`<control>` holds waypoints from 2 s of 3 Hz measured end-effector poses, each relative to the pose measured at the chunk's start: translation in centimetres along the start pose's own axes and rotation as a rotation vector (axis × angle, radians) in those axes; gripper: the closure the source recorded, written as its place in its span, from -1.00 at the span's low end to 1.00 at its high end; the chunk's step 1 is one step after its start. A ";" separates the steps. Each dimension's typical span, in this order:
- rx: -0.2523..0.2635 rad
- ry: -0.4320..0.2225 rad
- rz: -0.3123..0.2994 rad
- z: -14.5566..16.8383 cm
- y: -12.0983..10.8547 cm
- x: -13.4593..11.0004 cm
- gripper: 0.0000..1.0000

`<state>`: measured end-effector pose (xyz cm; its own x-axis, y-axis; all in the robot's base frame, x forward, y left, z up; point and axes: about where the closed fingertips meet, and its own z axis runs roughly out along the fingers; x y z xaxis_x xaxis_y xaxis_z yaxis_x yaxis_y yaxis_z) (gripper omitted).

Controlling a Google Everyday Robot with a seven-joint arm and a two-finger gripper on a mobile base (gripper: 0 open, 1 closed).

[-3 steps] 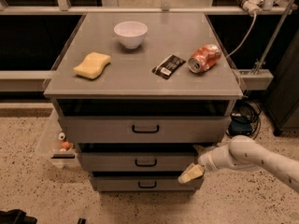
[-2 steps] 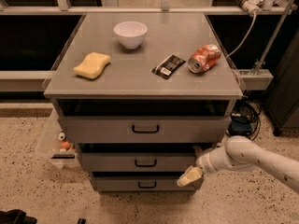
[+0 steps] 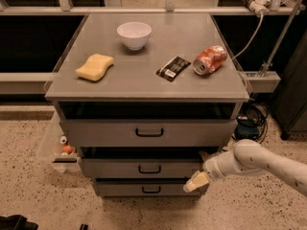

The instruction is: Open middle drawer

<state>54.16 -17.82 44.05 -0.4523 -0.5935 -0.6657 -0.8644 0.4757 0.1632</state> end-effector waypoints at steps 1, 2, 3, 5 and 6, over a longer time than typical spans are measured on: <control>-0.008 0.028 0.029 -0.4 0.6 0.6 -1.00; -0.008 0.028 0.029 -0.6 0.6 0.5 -1.00; -0.021 0.067 0.061 -1.2 1.4 1.2 -1.00; -0.064 0.202 0.138 -3.4 4.0 3.3 -1.00; -0.134 0.350 0.179 -5.3 6.9 5.1 -1.00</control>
Offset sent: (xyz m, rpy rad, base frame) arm -0.1650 -0.0748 0.0296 -0.2642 0.6062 -0.1539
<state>44.71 -21.01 45.64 -0.6255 -0.7052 -0.3338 -0.7758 0.5166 0.3624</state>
